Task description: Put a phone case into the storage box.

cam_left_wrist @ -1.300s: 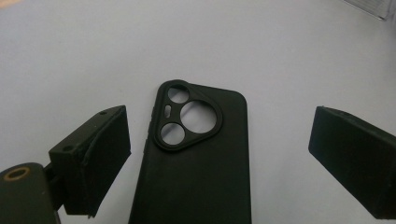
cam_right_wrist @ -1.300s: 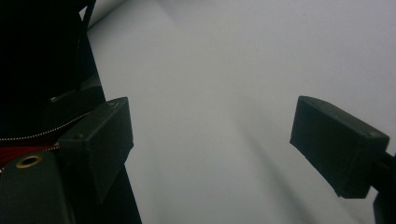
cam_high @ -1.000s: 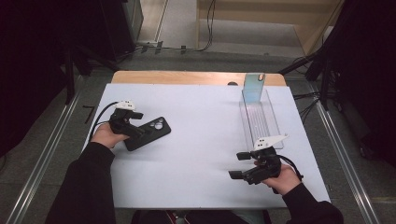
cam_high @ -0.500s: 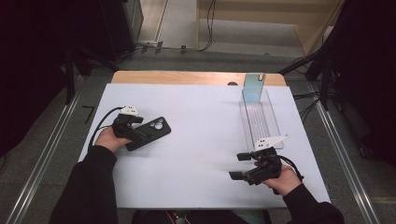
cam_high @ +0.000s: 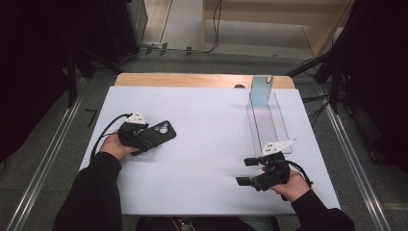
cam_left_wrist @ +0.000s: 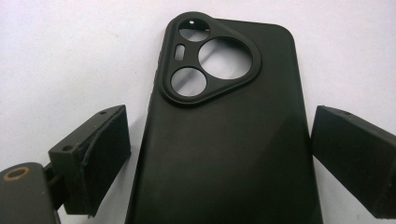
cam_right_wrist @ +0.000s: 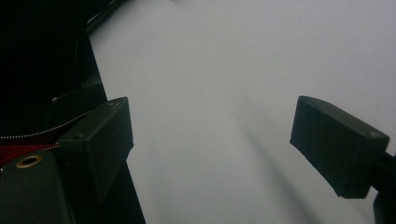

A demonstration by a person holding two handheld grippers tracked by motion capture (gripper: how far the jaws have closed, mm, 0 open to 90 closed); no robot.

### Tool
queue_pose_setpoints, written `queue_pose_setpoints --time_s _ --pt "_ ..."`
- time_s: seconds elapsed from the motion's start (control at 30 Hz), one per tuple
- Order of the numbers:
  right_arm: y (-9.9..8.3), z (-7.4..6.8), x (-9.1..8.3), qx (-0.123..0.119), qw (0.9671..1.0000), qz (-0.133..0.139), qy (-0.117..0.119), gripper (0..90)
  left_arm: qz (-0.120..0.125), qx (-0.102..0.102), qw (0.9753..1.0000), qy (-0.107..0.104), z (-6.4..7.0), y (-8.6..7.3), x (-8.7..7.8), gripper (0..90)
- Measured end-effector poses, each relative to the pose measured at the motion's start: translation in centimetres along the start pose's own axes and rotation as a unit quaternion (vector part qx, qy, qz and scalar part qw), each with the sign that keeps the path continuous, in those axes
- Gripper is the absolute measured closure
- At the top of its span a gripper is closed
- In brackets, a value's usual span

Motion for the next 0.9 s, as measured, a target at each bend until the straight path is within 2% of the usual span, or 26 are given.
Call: queue_pose_setpoints --time_s 0.17,0.27,0.43,0.53,0.9 --pt "-0.01 0.04 0.04 0.0 1.0 0.0 -0.001 11.4 -0.009 0.016 0.9997 0.015 0.38 0.06 0.18 5.8" --pt "0.0 0.1 0.06 0.002 1.0 0.0 -0.004 11.4 -0.008 0.016 0.9997 0.017 0.45 0.04 0.2 5.8" --pt "-0.03 0.09 0.1 -0.001 1.0 0.001 -0.006 11.4 -0.006 0.017 0.9997 0.018 0.5 -0.01 0.14 7.0" --pt "-0.04 0.13 0.12 -0.002 1.0 0.001 -0.007 11.4 -0.001 0.017 0.9997 0.019 0.57 -0.06 0.03 12.2" --pt "-0.14 0.32 0.06 -0.002 0.9999 0.0 -0.012 11.4 0.001 0.018 0.9997 0.015 0.54 -0.07 -0.02 13.8"
Point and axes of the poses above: each handheld gripper's, and its own axes: x roughly forward along the jaws, y roughly out of its top, z roughly to its right, the point moved 1 cm from there along x, roughly forward along the jaws, and after that the axes turned 4 degrees about x, right-handed, at the moved point
